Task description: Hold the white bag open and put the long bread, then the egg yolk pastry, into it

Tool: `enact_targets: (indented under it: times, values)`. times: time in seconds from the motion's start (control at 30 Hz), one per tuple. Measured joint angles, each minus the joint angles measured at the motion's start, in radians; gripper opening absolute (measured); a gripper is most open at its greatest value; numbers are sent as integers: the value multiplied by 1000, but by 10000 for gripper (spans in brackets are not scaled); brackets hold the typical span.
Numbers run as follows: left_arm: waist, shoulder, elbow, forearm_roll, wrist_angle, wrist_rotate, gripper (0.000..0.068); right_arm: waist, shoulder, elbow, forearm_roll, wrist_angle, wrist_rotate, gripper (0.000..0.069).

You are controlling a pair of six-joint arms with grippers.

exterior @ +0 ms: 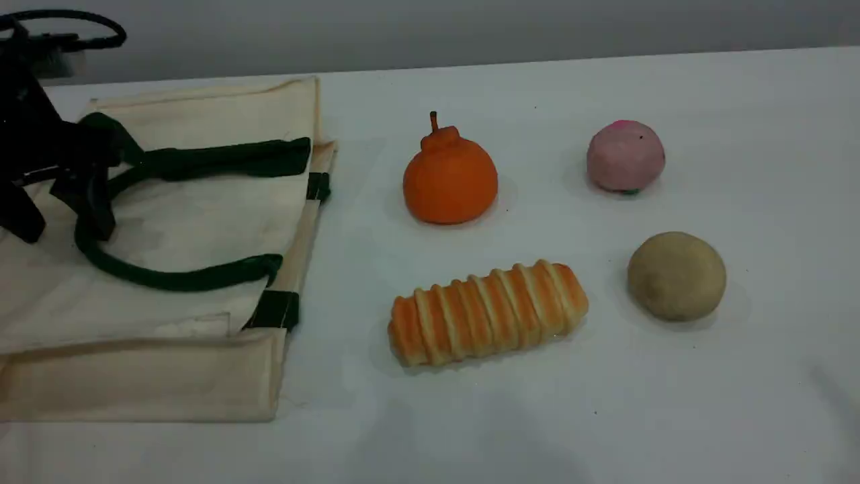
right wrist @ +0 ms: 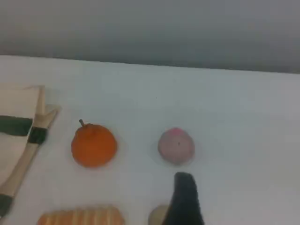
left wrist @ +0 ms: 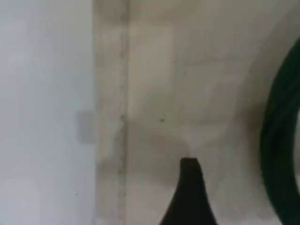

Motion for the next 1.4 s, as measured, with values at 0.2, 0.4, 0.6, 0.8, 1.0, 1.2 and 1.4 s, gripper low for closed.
enact_targets:
  times: [0.2,0.4,0.6,0.8,1.0,1.2,1.4]
  values:
    - [0,36,0,-1,-15,1,505,0,0,0,0,1,0,516]
    - [0,51,0,-5,-21,1,471,0,0,0,0,1,0,516]
    - [0,51,0,-7,-28,1,249,0,0,0,0,1,0,516]
    - [0,37,-7,-6,-12,36,84,0,0,0,0,5,0,516]
    - [0,-25,-118,-6,128,75,84,0,0,0,2,5,0,516]
    - [0,-120,-270,-58,278,142,84,0,0,0,38,7,0,516]
    - [0,-154,-455,-213,439,278,84,0,0,0,168,23,-24,516]
